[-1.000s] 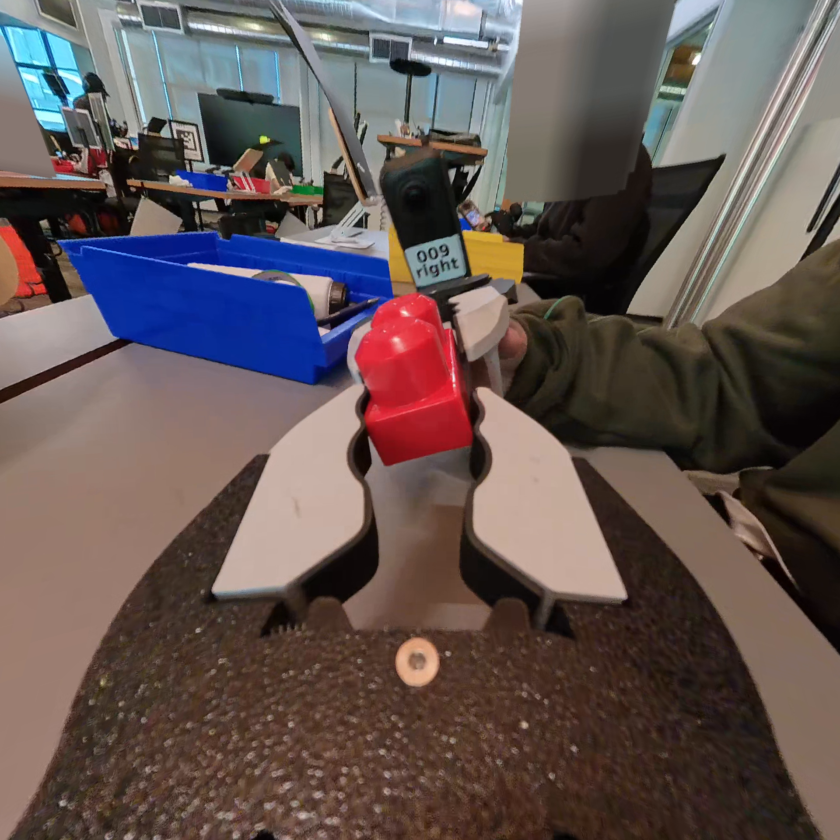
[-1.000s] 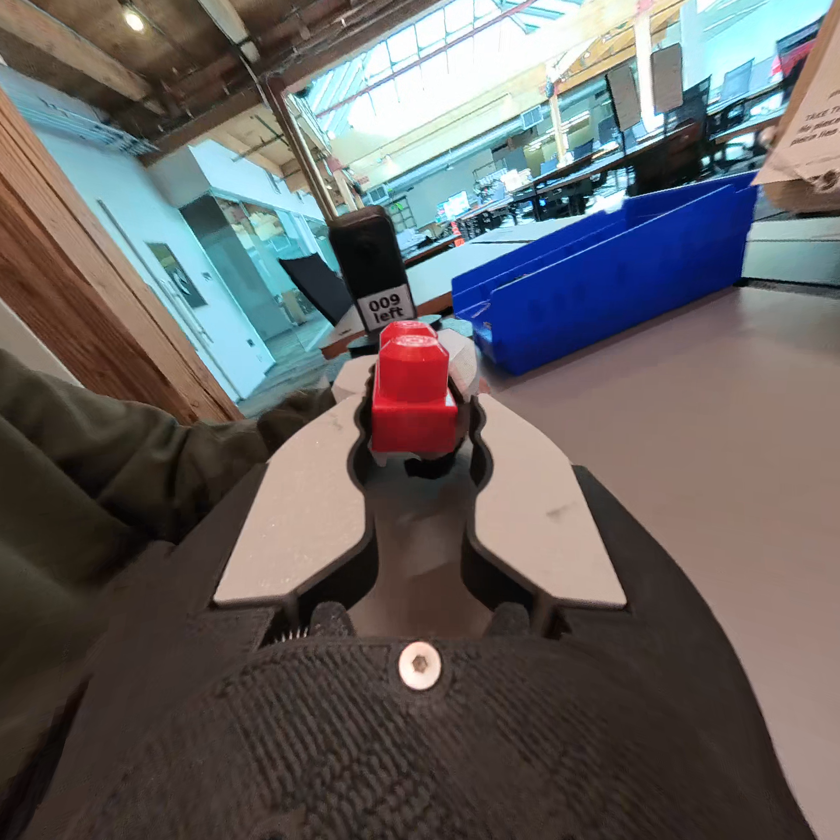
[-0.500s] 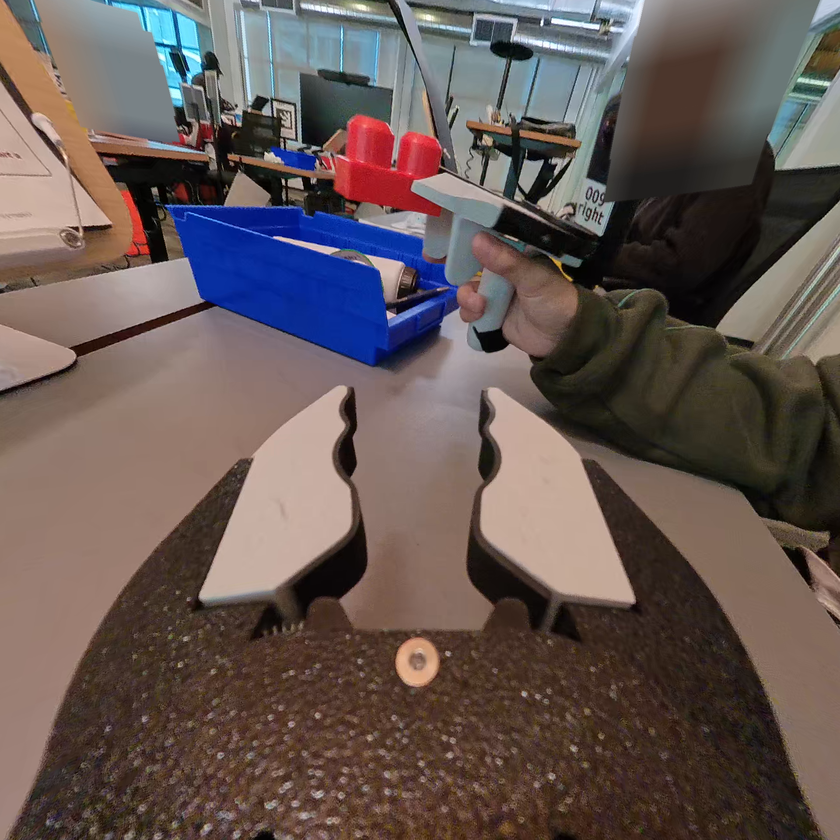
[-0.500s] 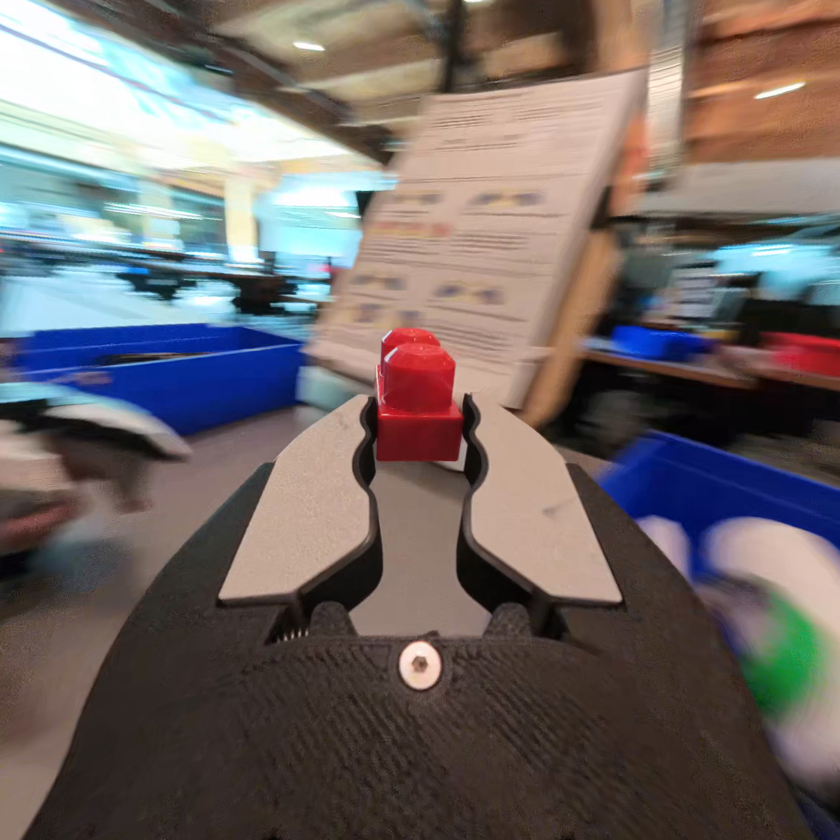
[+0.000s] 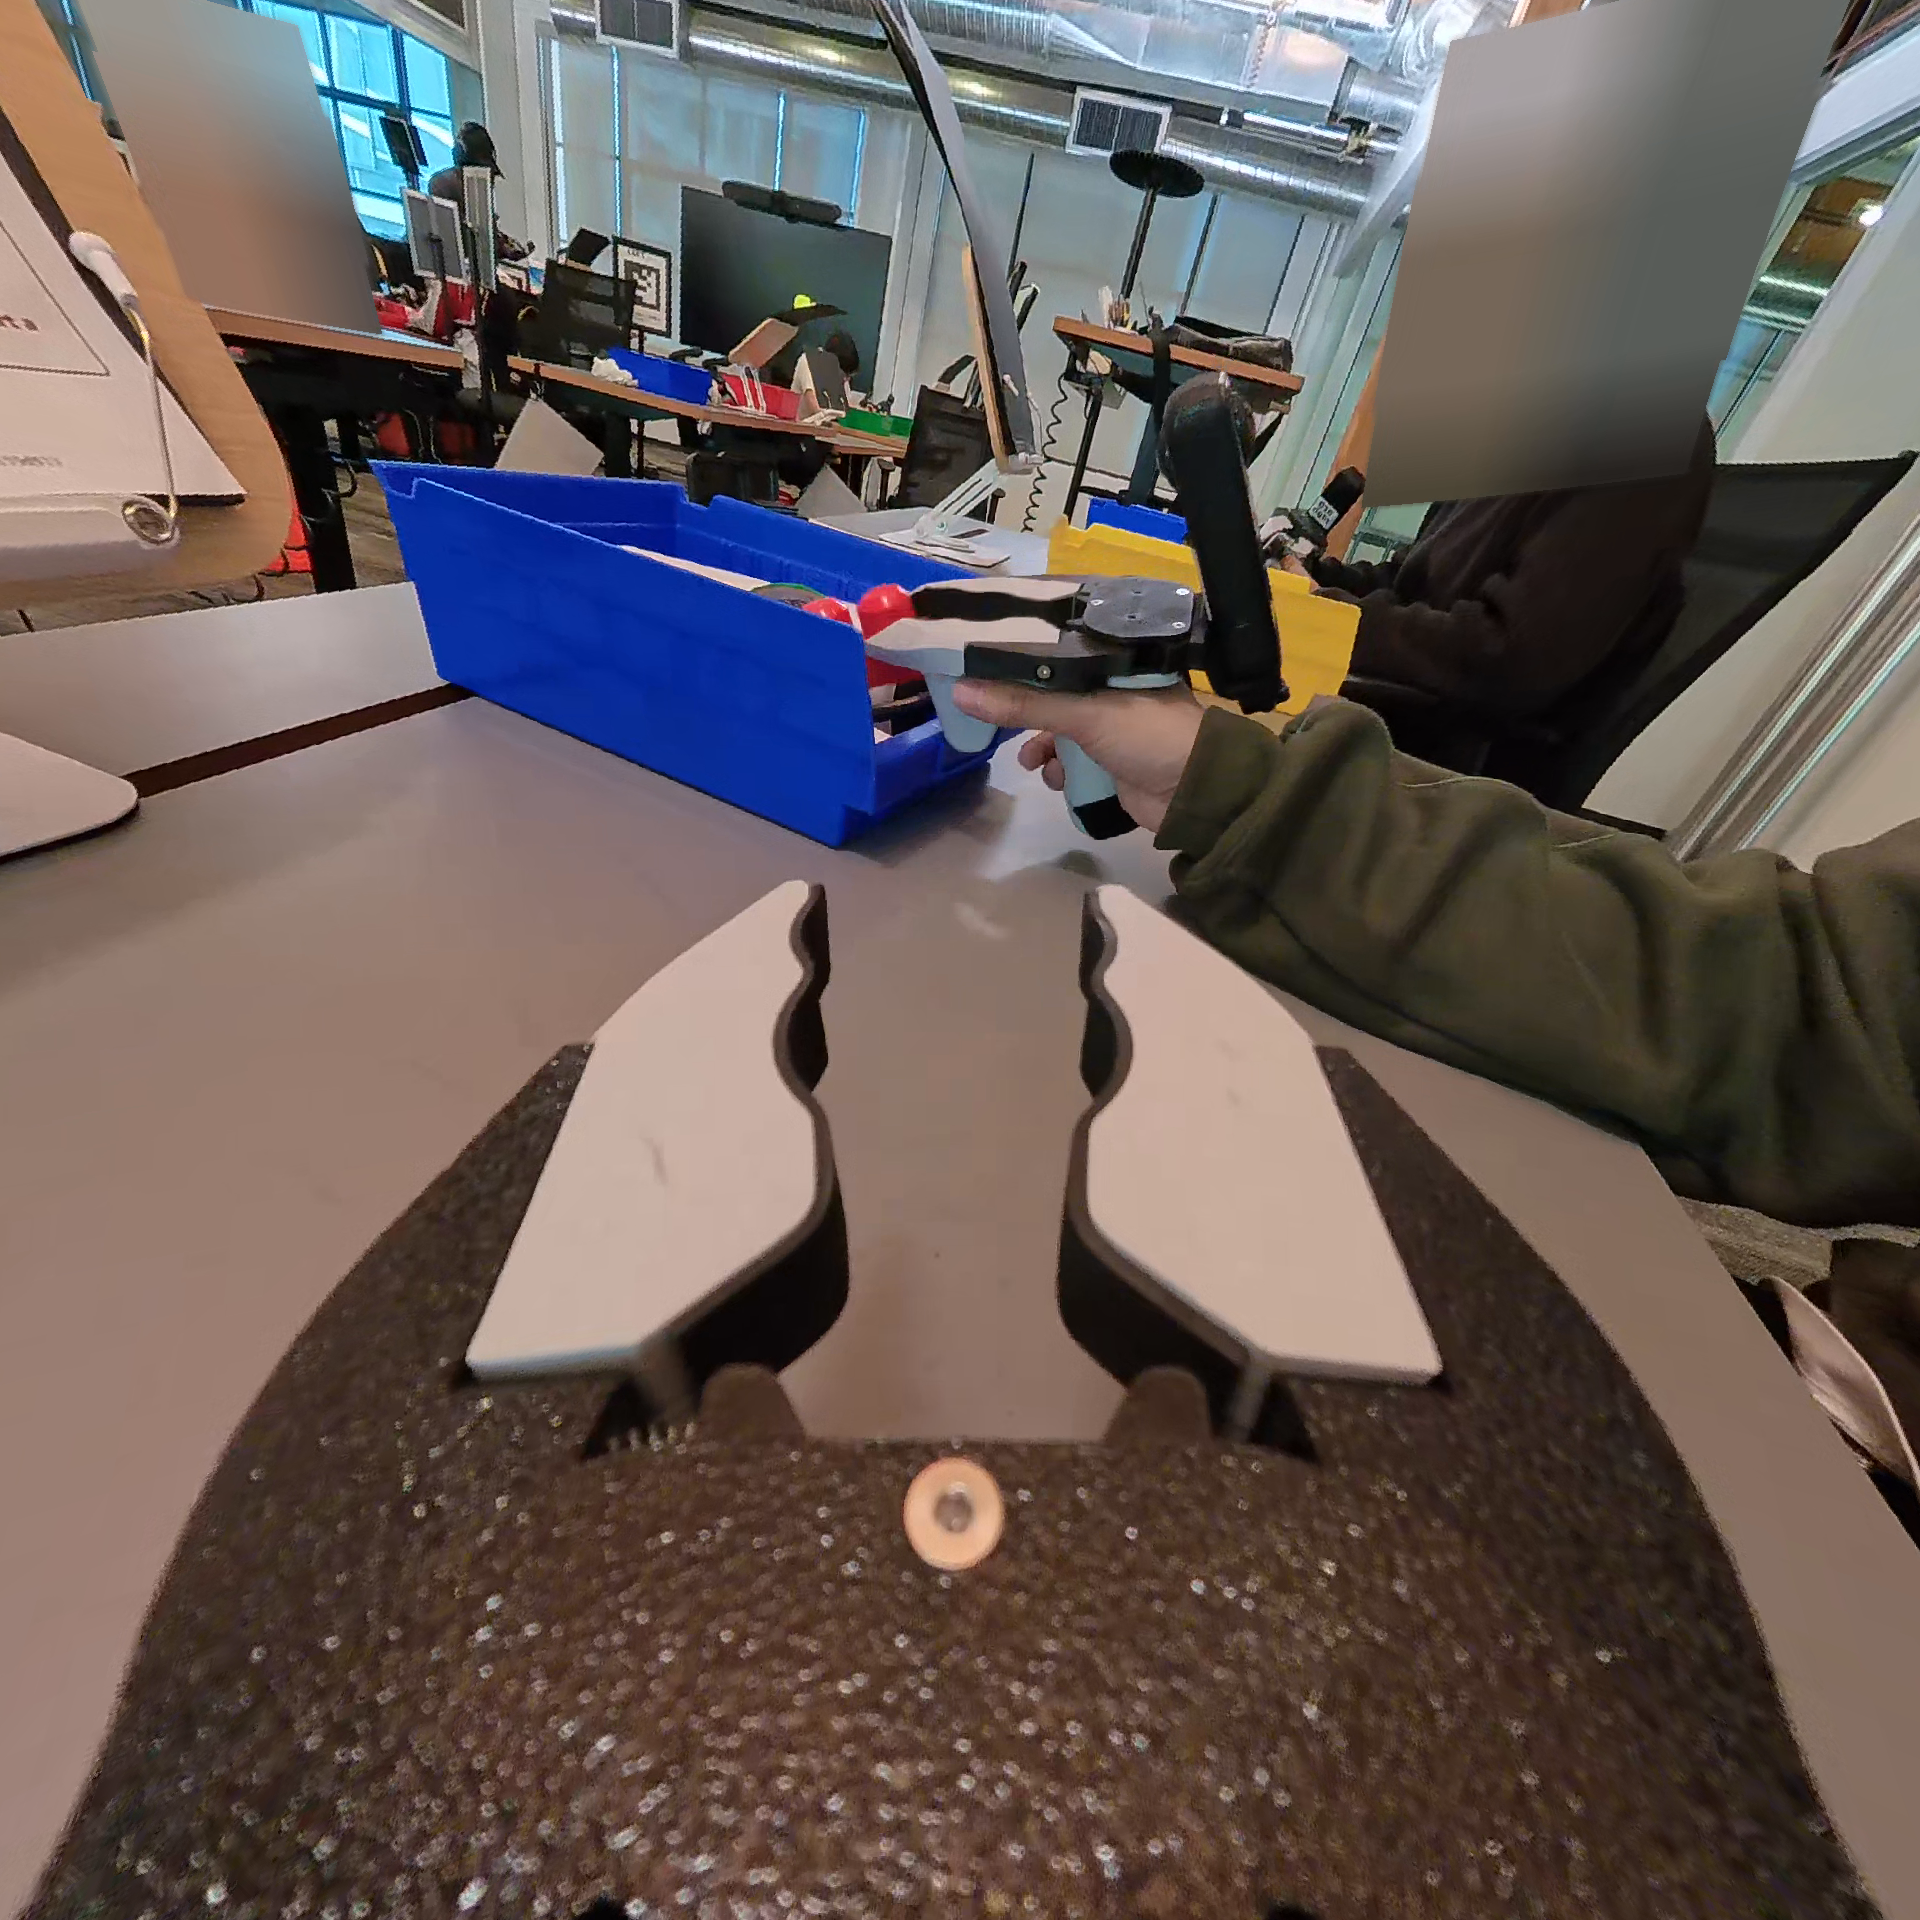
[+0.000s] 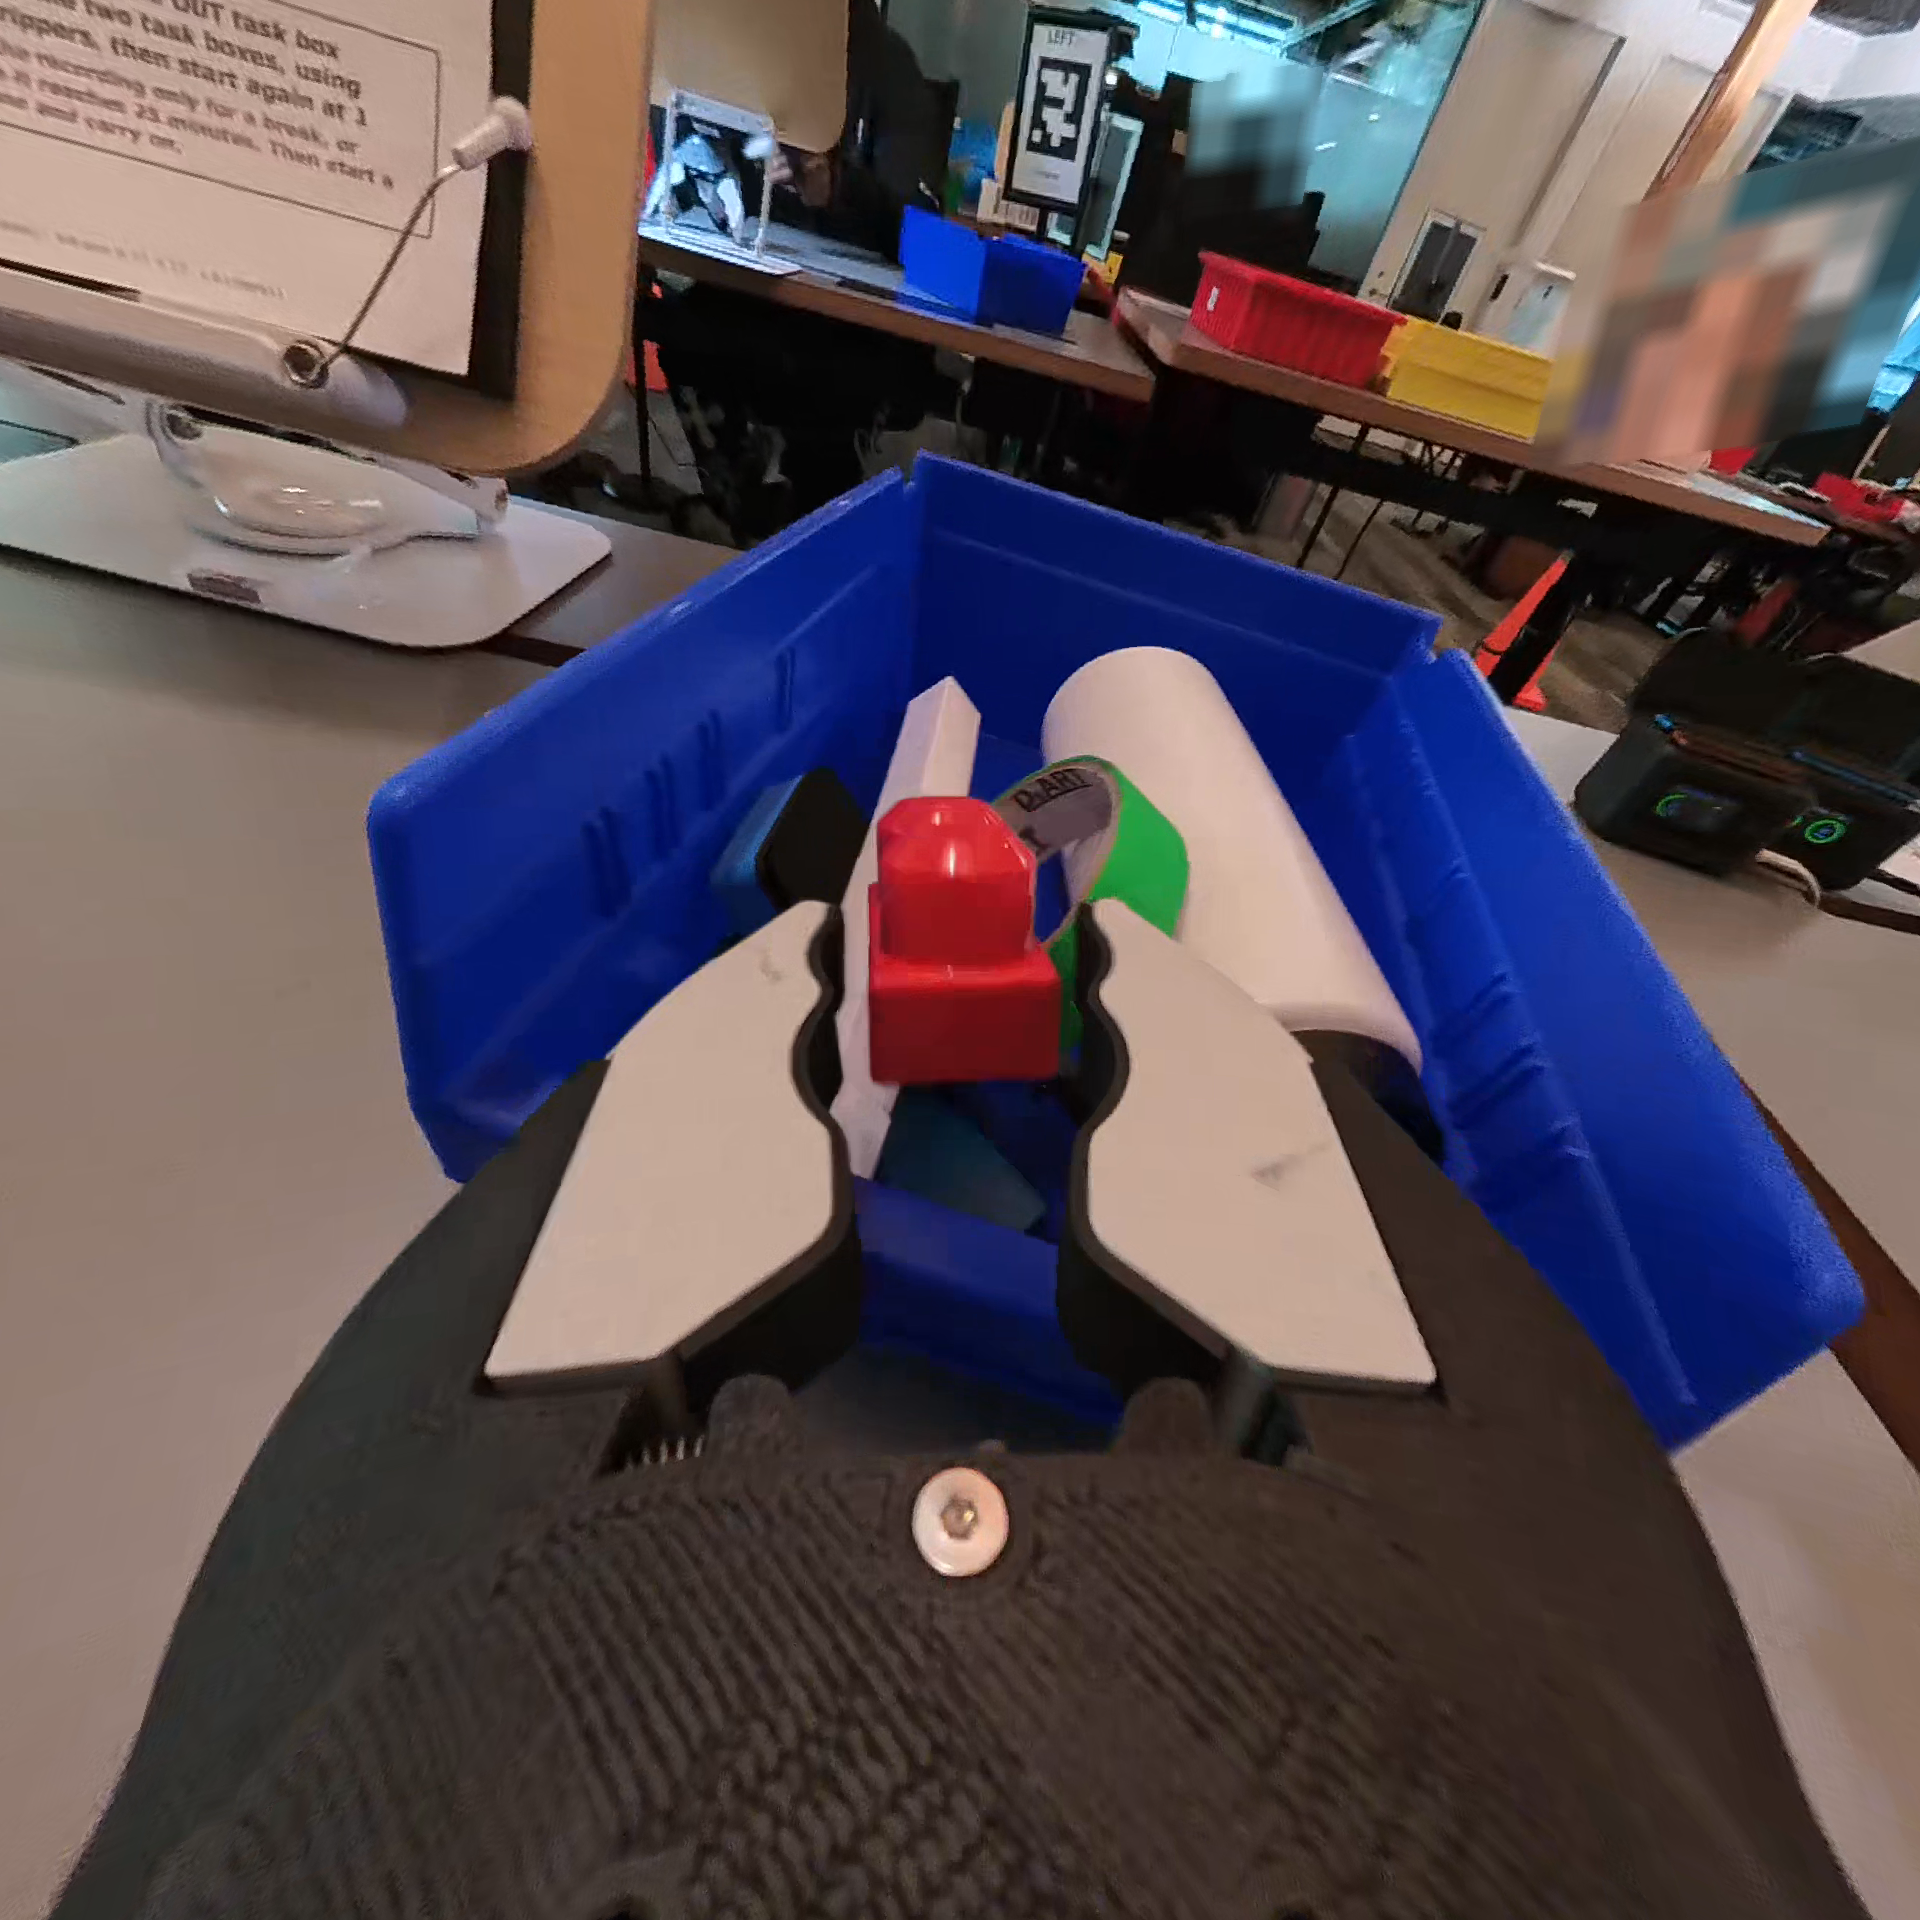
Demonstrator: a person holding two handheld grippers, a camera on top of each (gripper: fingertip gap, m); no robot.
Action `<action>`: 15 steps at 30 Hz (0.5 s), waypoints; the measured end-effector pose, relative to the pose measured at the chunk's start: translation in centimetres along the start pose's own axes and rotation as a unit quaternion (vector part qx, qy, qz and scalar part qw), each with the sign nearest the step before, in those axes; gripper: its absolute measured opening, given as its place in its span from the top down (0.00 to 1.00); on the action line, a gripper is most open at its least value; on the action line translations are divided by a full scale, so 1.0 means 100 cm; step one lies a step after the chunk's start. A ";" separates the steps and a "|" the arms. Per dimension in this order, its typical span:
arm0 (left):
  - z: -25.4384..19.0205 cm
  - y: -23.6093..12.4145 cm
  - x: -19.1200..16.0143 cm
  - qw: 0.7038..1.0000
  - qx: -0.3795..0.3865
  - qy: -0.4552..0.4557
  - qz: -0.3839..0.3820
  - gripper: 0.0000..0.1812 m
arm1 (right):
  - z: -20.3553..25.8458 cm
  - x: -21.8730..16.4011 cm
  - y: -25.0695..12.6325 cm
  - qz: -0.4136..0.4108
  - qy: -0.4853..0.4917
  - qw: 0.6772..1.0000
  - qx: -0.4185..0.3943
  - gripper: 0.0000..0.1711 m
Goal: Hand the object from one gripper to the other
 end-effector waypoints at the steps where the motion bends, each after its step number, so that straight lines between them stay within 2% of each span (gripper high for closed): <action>1: 0.000 0.000 0.000 1.000 0.000 -0.001 -0.001 0.74 | 0.000 0.000 0.000 0.001 0.001 1.000 -0.007 0.73; 3: 0.000 -0.001 0.003 1.000 0.001 -0.001 -0.005 0.74 | 0.002 0.007 -0.004 -0.013 -0.008 1.000 -0.014 0.54; 6: 0.002 -0.005 0.008 1.000 0.012 -0.001 -0.014 0.73 | 0.011 0.029 -0.019 -0.070 -0.019 0.997 -0.019 0.51; 9: 0.007 -0.023 0.025 0.998 0.053 0.015 -0.034 0.72 | 0.031 0.051 -0.037 -0.137 -0.059 0.989 -0.011 0.53; 12: 0.029 -0.064 0.043 0.983 0.182 0.023 -0.032 0.74 | 0.057 0.061 -0.047 -0.175 -0.088 0.981 0.014 0.59; 15: 0.072 -0.138 0.046 0.925 0.379 0.009 0.019 0.84 | 0.080 0.062 -0.050 -0.178 -0.136 0.974 0.031 0.62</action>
Point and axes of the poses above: each gripper's, where its closed fingertips meet, y out along the fingers, x out of its top, z = x × y across the jaws, the point moved 2 cm from there along -y, back along the fingers, and after that the axes turned 10 degrees about z, right-handed, at the moved point
